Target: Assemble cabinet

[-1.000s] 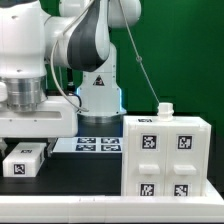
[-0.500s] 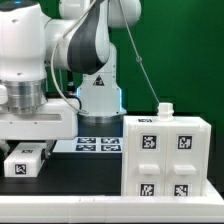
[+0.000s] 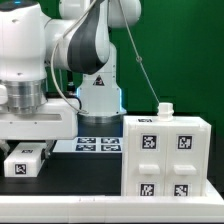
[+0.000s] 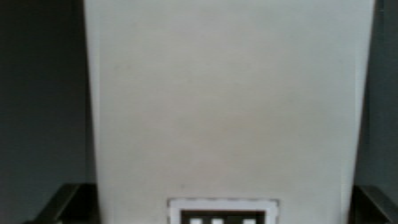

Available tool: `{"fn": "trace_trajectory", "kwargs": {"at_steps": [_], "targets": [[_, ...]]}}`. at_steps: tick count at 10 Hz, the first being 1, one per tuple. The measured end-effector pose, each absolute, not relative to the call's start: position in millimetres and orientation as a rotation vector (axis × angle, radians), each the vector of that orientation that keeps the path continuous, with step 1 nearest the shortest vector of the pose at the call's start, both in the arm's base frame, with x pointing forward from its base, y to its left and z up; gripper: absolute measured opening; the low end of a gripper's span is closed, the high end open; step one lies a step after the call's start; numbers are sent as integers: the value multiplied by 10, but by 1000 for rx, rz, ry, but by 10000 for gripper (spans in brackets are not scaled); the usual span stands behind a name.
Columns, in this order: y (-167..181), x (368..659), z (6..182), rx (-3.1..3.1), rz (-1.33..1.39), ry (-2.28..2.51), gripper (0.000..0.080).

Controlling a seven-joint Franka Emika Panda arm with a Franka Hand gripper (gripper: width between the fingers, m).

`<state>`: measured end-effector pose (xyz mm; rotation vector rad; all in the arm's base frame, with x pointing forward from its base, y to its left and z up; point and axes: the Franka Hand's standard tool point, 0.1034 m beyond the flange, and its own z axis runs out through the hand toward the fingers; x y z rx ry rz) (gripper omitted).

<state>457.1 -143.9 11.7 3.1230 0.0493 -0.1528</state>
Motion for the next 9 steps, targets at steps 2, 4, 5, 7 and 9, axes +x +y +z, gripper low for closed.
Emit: {"fn": "trace_trajectory", "kwargs": {"at_steps": [2,4,5,7,9], "targets": [[-1201,4767,535,3146,-149,36,553],[-918,4982,1053,3163,-148,56,553],[-806,5041,1196,3161,-149,51,553],[-772,5020,1177,3163,-157,59,553],[-764,5019,1173,3163,-158,61,553]]}}
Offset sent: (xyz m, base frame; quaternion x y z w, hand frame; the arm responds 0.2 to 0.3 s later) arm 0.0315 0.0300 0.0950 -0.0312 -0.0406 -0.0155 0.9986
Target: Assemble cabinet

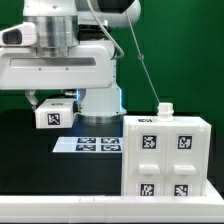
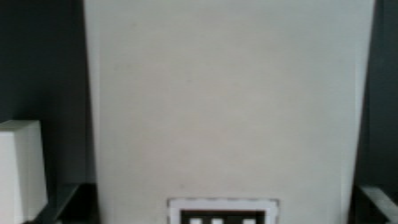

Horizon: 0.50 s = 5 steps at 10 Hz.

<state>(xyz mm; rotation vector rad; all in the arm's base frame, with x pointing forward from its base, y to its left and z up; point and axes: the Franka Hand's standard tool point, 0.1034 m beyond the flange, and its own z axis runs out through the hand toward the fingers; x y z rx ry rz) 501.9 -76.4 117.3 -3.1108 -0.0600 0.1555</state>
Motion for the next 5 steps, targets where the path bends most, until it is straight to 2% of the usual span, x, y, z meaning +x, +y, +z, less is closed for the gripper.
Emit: {"fn": "trace_trajectory", "kwargs": {"at_steps": [1,2,4,5], "targets": [[-756,5030,1180,-3111,154,-62,553],[-673,5123,1298,-3119,171,-55,553],[-231,5616,1729,-3118,121,-46,553],[-64,5734,1837,-3119,121,-14,553]]}}
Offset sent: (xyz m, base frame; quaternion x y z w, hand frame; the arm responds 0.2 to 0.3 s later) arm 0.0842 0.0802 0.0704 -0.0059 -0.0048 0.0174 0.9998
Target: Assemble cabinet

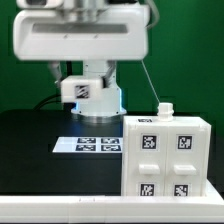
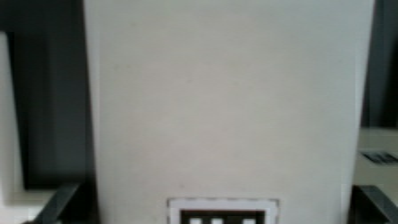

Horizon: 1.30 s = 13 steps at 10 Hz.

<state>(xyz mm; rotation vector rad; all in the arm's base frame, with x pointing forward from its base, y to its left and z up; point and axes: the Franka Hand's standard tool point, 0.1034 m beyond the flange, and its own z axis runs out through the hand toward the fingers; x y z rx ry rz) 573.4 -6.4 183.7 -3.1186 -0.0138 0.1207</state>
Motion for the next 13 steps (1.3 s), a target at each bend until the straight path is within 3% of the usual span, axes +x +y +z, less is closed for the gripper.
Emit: {"fn": "trace_trajectory", "kwargs": {"at_steps": [1,6,9,13], "targets": [[107,5842,1943,-3116,111,-14,553],[158,5850,1922,-3126,114,12,553],[628,6265,2013,-3139,57,2,553],[946,6278,1818,-3135,74,67,553]]}}
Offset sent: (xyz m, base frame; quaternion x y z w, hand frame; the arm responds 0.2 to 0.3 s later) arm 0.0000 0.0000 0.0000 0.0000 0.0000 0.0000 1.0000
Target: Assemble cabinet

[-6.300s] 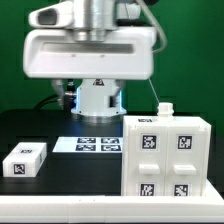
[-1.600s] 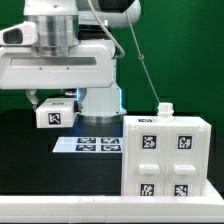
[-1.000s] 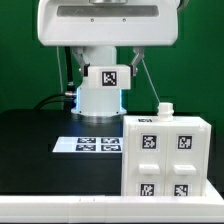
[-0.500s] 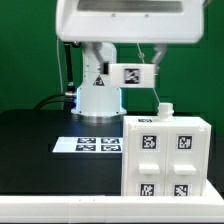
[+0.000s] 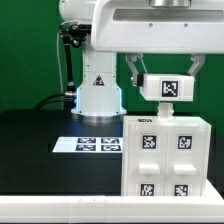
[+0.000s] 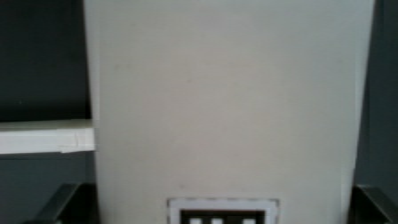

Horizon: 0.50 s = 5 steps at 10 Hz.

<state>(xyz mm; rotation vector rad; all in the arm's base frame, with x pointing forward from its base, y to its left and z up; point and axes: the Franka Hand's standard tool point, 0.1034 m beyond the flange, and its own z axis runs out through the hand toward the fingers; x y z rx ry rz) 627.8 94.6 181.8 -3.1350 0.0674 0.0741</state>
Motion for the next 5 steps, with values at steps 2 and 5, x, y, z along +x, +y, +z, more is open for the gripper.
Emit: {"fn": "trace_trajectory", "kwargs": {"at_steps": [2,5], "targets": [[947,6210,1741,-3136,102,71,553],[962,6178,1718,-3133,71,66,553]]}}
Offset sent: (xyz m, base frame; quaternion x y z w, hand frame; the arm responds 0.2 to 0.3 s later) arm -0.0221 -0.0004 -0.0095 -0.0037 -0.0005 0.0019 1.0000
